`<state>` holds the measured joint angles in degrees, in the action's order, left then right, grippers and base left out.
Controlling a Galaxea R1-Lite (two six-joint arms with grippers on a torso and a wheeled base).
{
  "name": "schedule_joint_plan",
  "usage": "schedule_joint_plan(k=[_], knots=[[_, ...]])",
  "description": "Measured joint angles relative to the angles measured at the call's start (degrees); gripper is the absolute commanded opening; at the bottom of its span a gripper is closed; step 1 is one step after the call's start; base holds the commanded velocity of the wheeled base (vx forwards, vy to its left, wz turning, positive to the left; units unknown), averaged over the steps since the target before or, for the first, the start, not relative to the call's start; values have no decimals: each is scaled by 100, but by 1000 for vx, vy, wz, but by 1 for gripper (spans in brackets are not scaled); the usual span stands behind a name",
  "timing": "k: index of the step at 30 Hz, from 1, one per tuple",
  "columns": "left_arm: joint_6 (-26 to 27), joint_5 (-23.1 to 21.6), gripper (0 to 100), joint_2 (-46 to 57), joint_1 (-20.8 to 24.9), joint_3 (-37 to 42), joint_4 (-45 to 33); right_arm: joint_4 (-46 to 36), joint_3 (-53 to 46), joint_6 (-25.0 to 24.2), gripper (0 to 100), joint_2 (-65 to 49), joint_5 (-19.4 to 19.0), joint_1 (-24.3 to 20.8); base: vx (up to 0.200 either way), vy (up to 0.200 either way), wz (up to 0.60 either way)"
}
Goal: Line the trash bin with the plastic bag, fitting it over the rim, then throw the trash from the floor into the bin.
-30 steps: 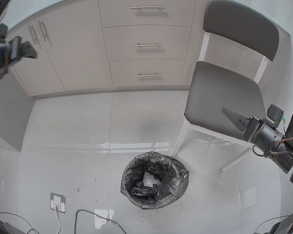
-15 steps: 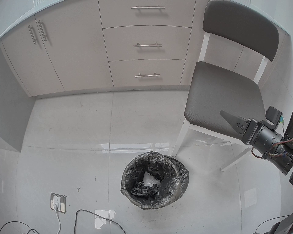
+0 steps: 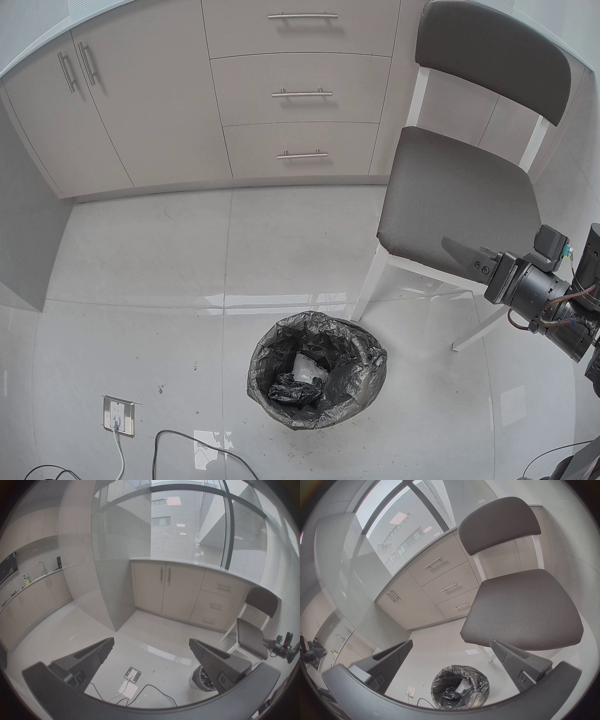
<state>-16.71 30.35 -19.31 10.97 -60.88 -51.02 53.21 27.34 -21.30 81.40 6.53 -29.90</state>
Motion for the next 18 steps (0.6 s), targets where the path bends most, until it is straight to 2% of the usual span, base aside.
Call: schedule_joint_plan(k=[8,14,18], knots=[[-224,-178,100,914,-681,1929,583,5,-34,1,100,168,17,-99,0,0,0],[-173,-1057,100,1487,-976,2859,936,10,-61,6,100,261,28,-144,0,0,0],[35,-1213,100,1694,-1046,3583,1679,11,-78,11,100,295,35,-173,0,0,0]])
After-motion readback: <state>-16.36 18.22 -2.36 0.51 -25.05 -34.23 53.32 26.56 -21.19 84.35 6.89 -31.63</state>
